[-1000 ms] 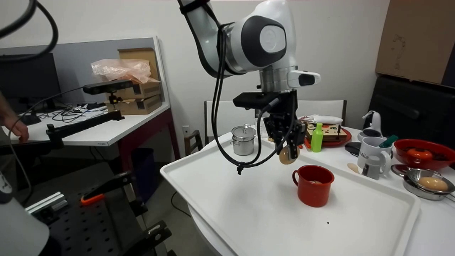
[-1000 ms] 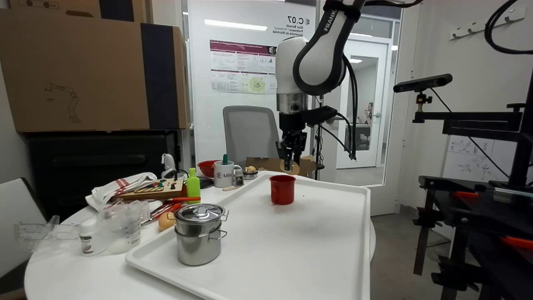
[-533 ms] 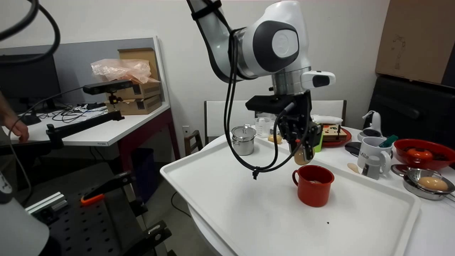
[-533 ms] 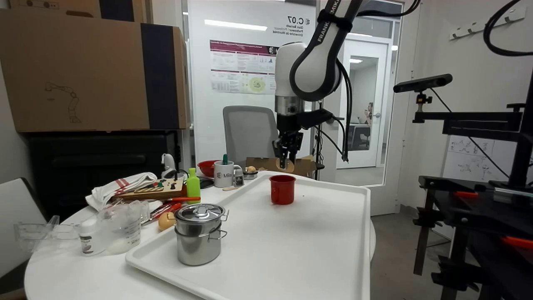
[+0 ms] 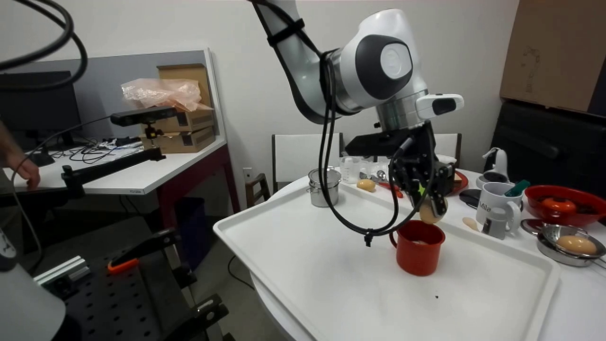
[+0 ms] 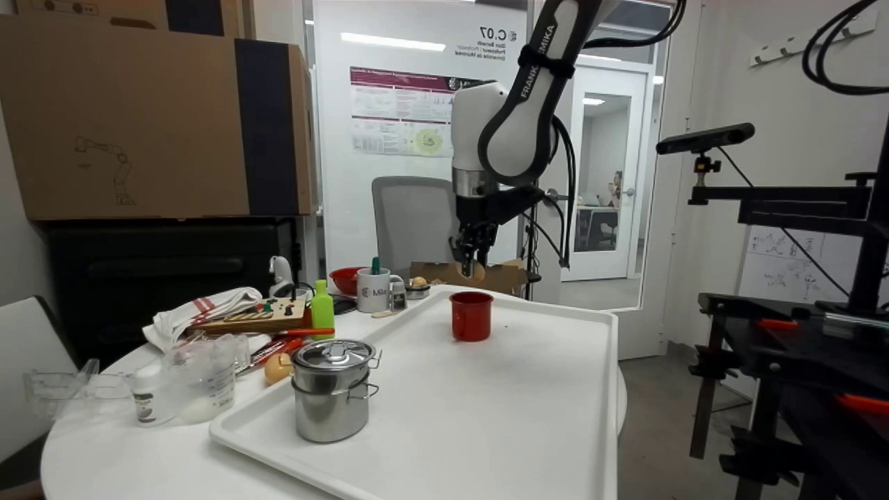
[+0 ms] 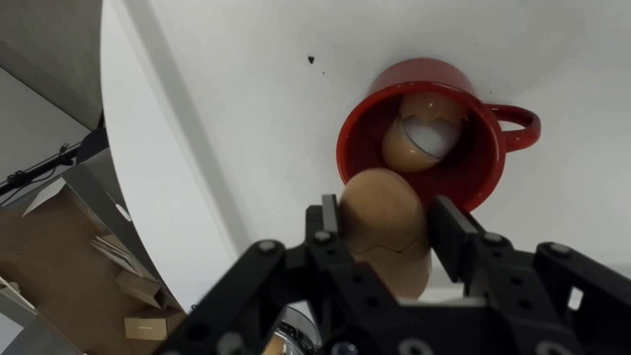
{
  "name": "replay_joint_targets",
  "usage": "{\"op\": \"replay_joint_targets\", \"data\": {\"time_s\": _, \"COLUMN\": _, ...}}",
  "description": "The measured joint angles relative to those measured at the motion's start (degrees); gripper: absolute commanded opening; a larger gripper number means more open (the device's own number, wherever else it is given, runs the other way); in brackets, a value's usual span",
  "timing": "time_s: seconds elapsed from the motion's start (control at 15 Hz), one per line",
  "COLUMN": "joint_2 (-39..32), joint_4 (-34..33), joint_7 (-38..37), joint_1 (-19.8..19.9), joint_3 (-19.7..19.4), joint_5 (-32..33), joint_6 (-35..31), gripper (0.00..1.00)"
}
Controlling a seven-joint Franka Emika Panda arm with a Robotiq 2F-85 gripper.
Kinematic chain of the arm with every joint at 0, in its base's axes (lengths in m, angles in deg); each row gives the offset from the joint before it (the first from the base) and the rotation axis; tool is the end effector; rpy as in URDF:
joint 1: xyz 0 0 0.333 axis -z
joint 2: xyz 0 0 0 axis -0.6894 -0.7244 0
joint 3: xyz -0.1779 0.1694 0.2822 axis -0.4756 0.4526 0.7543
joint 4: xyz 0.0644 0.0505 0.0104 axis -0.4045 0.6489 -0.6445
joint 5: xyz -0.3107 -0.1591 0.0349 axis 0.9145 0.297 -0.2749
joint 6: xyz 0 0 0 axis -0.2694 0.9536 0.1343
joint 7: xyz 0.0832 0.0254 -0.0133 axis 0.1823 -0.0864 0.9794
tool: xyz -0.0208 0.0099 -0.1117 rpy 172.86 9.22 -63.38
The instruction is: Put the egg in the mug
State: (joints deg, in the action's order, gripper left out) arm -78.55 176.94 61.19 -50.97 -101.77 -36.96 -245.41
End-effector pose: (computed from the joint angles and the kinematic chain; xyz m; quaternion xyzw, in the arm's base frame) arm 0.6042 -0.1319 0.2281 0.9752 -0.1330 0.0831 0.1559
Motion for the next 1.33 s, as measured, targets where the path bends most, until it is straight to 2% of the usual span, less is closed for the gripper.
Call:
{"op": "replay_joint_targets", "data": {"time_s": 0.27, "joint_2": -2.2, "joint_4": -0.8, "joint_7": -0.1, "joint_1": -0.2, "joint_3": 0.3, "joint_5": -0.4, "joint_6": -0.4, "gripper": 0.23}}
{"op": "replay_joint_targets", "data": {"time_s": 0.33, "joint_2": -2.7, "joint_4": -1.0, "joint_7": -0.1, "joint_1": -0.1, "joint_3": 0.5, "joint_5": -0.5, "joint_6": -0.4, "gripper": 0.67}}
{"op": "replay_joint_targets", "data": {"time_s": 0.67, "joint_2": -4.3, "joint_4": -1.5, "joint_7": -0.1, "joint_1": 0.5, "joint_3": 0.9, "joint_5": -0.8, "joint_6": -0.6, "gripper": 1.00}}
{"op": "replay_joint_targets", "data": {"time_s": 1.33, "joint_2": -3.8, "joint_4": -2.0, "joint_7": 0.3, "joint_1": 0.2, "joint_3": 0.6, "joint_5": -0.8, "joint_6": -0.7, "gripper": 1.00}}
